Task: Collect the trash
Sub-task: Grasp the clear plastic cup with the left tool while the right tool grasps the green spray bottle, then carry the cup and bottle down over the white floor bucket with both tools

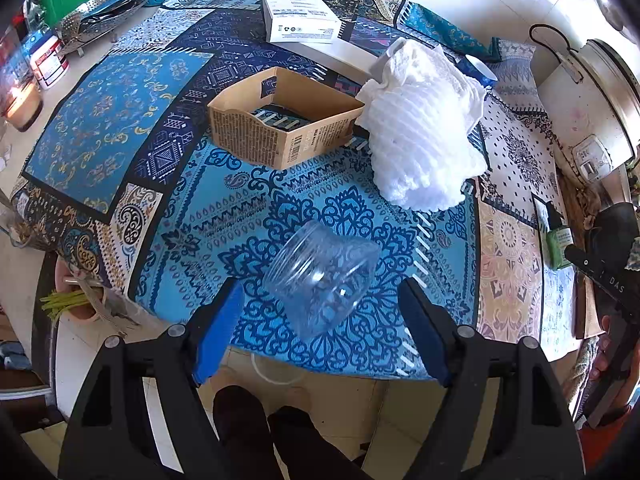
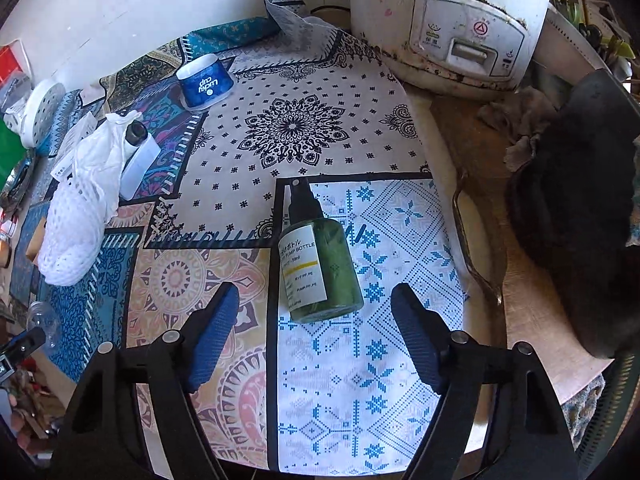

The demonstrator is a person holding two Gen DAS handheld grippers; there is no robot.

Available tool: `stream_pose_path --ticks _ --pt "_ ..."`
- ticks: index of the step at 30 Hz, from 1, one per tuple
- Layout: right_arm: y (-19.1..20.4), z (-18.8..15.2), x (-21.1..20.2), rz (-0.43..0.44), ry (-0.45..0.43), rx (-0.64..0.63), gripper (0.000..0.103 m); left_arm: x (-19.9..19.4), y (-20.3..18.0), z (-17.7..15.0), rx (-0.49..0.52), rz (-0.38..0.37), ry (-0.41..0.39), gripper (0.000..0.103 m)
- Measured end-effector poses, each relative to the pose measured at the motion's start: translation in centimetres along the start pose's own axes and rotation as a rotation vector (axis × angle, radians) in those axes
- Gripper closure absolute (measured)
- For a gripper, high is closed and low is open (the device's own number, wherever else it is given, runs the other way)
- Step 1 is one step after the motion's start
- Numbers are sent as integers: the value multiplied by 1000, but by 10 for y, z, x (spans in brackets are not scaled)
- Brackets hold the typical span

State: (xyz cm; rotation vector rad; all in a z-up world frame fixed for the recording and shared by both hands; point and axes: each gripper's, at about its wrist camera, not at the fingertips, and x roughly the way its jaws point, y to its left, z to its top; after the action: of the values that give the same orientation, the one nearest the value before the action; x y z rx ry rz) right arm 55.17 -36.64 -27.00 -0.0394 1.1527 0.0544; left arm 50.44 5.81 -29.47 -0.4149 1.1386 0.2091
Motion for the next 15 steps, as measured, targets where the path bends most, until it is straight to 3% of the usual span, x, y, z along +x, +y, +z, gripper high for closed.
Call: stream_pose_path --ticks 8,11,15 --pt "0 9 18 32 33 8 49 17 -1 5 10 3 22 44" --pt "1 10 23 43 54 4 62 18 -2 7 7 6 3 44" --pt "-1 8 21 84 62 27 64 17 -6 6 24 7 -8 44"
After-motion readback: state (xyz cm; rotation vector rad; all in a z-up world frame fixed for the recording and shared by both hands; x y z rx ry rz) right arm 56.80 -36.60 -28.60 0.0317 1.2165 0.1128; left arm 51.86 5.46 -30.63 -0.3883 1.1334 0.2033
